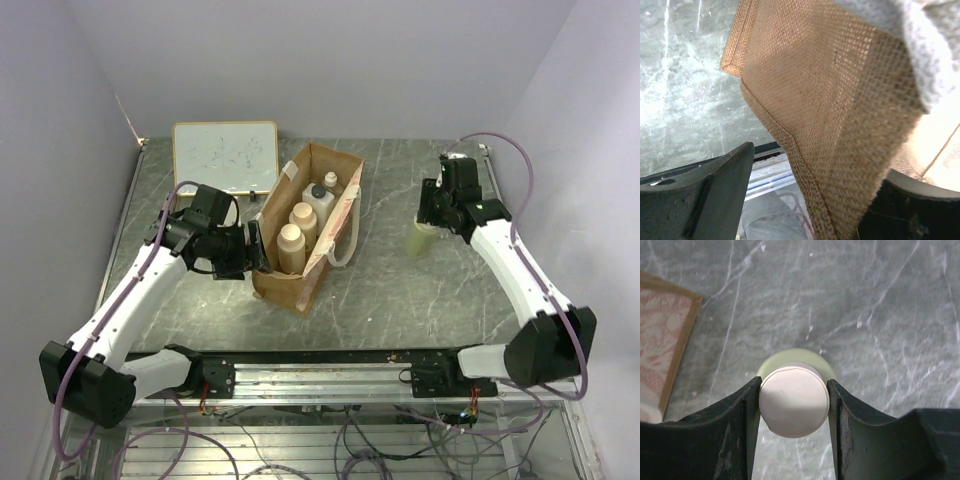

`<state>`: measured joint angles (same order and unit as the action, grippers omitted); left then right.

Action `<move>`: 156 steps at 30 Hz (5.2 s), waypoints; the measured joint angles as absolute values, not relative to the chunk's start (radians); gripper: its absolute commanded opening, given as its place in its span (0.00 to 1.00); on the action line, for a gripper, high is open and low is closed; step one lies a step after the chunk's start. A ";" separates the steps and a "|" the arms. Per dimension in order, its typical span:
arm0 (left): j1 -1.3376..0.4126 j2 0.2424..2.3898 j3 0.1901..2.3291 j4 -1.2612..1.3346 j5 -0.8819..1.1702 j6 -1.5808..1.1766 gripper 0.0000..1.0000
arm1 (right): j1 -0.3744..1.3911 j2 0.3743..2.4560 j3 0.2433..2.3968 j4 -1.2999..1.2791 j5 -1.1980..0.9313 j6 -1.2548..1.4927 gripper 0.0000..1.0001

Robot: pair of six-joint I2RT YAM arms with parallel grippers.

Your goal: Take the personal care products out of the canvas bag

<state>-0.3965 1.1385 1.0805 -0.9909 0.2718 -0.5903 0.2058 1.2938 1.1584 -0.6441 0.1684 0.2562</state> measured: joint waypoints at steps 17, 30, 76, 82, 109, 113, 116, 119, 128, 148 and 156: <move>-0.397 1.158 1.136 -1.058 0.223 -0.549 0.82 | 0.141 1.722 1.427 -0.421 0.161 0.145 0.00; -0.397 1.164 1.171 -1.087 0.203 -0.525 0.81 | 0.137 1.779 1.429 -0.384 0.127 0.137 0.27; -0.397 0.994 0.922 -0.911 0.428 -0.685 0.92 | 0.636 1.454 1.630 -0.653 -0.239 0.308 0.78; -0.397 1.013 0.936 -0.924 0.430 -0.624 0.91 | 0.847 1.625 1.712 -0.685 -0.116 0.369 0.74; -0.397 1.066 0.994 -0.977 0.431 -0.435 0.91 | 0.940 1.913 1.732 -0.715 0.193 0.403 0.70; -0.397 1.071 1.001 -0.981 0.430 -0.422 0.91 | 0.941 1.918 1.745 -0.715 0.201 0.397 0.69; -0.397 1.074 1.002 -0.984 0.430 -0.417 0.92 | 0.944 1.934 1.765 -0.715 0.208 0.388 0.68; -0.397 1.075 1.002 -0.984 0.427 -0.414 0.92 | 0.948 1.953 1.781 -0.716 0.215 0.381 0.67; -0.397 1.074 1.002 -0.984 0.422 -0.408 0.92 | 0.956 1.978 1.805 -0.723 0.229 0.362 0.62; -0.397 1.061 1.002 -0.985 0.401 -0.409 0.91 | 0.969 1.993 1.804 -0.737 0.276 0.350 0.66; -0.397 1.046 1.002 -0.987 0.378 -0.419 0.91 | 0.984 2.019 1.805 -0.747 0.323 0.327 0.69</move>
<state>-0.3965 1.0462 1.0016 -0.9867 0.3779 -0.4194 0.9840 2.0186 1.8053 -0.7467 0.3225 0.3275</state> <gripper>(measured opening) 0.916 0.639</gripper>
